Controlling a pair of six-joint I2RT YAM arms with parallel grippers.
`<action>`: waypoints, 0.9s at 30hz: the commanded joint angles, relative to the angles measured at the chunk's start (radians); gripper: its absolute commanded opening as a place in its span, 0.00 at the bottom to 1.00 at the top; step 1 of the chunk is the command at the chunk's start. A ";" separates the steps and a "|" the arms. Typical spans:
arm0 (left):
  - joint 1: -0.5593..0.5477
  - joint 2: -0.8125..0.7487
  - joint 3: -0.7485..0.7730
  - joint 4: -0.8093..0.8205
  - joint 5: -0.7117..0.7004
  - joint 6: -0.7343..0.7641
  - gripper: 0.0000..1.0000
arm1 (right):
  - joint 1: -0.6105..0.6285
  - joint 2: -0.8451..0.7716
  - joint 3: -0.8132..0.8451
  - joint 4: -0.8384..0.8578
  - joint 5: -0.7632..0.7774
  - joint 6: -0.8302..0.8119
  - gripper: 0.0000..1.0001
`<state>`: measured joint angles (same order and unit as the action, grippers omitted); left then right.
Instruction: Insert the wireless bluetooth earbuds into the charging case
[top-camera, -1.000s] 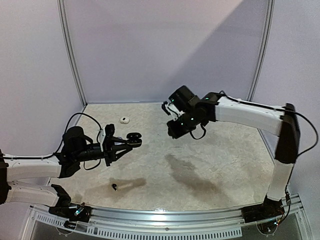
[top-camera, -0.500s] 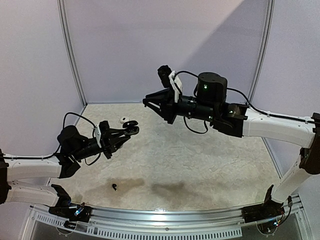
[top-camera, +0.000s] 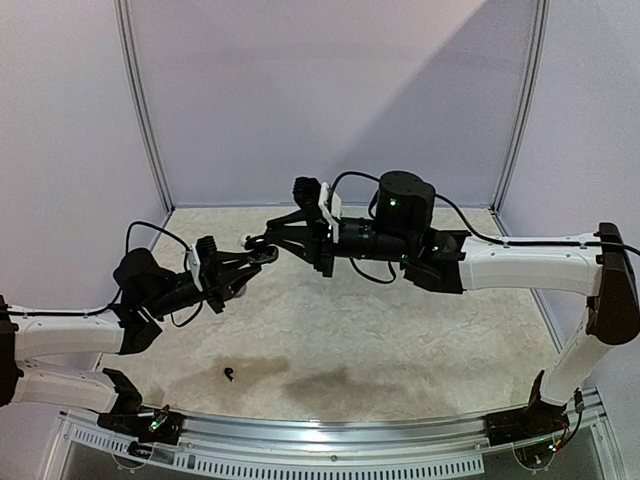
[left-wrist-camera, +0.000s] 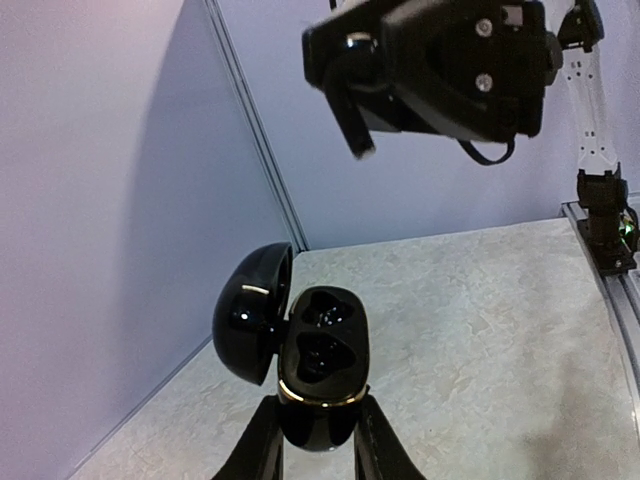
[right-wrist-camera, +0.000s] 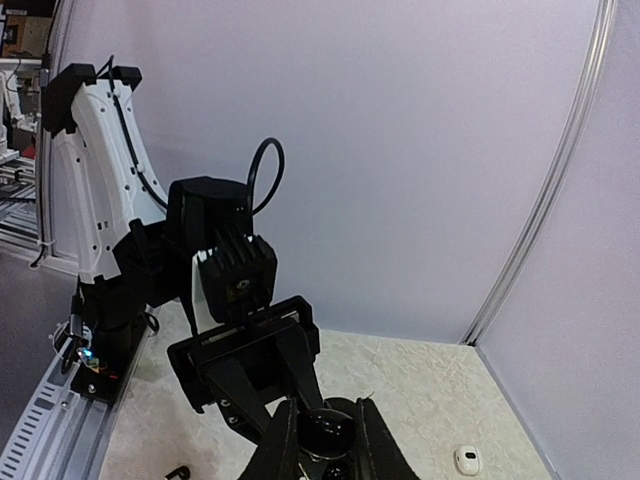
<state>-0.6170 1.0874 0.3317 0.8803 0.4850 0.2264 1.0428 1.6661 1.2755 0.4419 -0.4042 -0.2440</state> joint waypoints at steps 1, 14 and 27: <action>-0.013 0.009 0.032 0.025 0.014 -0.067 0.00 | 0.003 0.054 0.008 0.008 -0.011 -0.075 0.00; -0.013 0.006 0.039 0.017 0.039 -0.132 0.00 | 0.004 0.066 -0.007 0.005 0.073 -0.139 0.00; -0.013 -0.005 0.042 0.018 0.030 -0.137 0.00 | 0.004 0.062 -0.024 -0.040 0.110 -0.169 0.00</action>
<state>-0.6174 1.0885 0.3470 0.8841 0.5156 0.0994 1.0428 1.7233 1.2682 0.4305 -0.3218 -0.3920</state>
